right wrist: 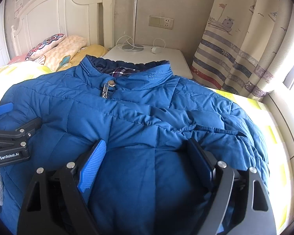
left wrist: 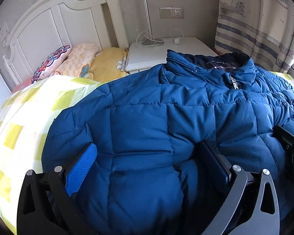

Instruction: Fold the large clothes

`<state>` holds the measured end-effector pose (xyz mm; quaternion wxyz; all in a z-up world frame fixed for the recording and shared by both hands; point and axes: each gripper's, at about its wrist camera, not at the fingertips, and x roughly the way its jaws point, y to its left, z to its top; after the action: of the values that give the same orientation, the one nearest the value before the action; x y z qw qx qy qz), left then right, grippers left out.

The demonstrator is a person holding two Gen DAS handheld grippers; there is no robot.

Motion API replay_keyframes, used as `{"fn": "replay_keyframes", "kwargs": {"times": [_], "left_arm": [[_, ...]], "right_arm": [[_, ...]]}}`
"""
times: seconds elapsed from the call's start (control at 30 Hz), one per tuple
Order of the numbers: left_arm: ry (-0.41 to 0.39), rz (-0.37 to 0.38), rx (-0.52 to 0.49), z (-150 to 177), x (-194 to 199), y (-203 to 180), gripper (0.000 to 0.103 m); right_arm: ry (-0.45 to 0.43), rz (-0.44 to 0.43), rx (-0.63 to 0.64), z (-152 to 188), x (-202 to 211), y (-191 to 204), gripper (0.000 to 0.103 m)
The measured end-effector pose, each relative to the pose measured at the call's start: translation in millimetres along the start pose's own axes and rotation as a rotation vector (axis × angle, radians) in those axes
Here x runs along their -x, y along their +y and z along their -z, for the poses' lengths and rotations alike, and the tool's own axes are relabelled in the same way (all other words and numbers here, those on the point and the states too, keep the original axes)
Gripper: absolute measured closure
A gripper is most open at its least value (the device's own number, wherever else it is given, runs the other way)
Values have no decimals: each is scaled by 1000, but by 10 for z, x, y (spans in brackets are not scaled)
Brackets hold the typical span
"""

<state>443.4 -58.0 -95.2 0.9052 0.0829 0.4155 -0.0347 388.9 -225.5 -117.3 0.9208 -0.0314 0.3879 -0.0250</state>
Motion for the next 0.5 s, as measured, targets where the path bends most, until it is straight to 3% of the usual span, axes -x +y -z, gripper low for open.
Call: {"fn": "replay_keyframes", "kwargs": {"times": [0.1,0.2,0.27,0.33,0.5], "left_arm": [[-5,-7,-1,6,6,-7,4],[-9,-1,7,-29,-2,13,4],[-11,0,10,-29,3,24,4],[-14,-2,10,-25,9,16,4],[-23,-19,13,-20,28,18,4]], "right_arm": [[9,-51,-35,0,112,-115,20],[-63,-16,-77,83,511,-174,19],[-72,3,-74,200,635,-200,13],[-3,21,-18,363,459,-180,11],[16,22,6,399,318,-162,7]]}}
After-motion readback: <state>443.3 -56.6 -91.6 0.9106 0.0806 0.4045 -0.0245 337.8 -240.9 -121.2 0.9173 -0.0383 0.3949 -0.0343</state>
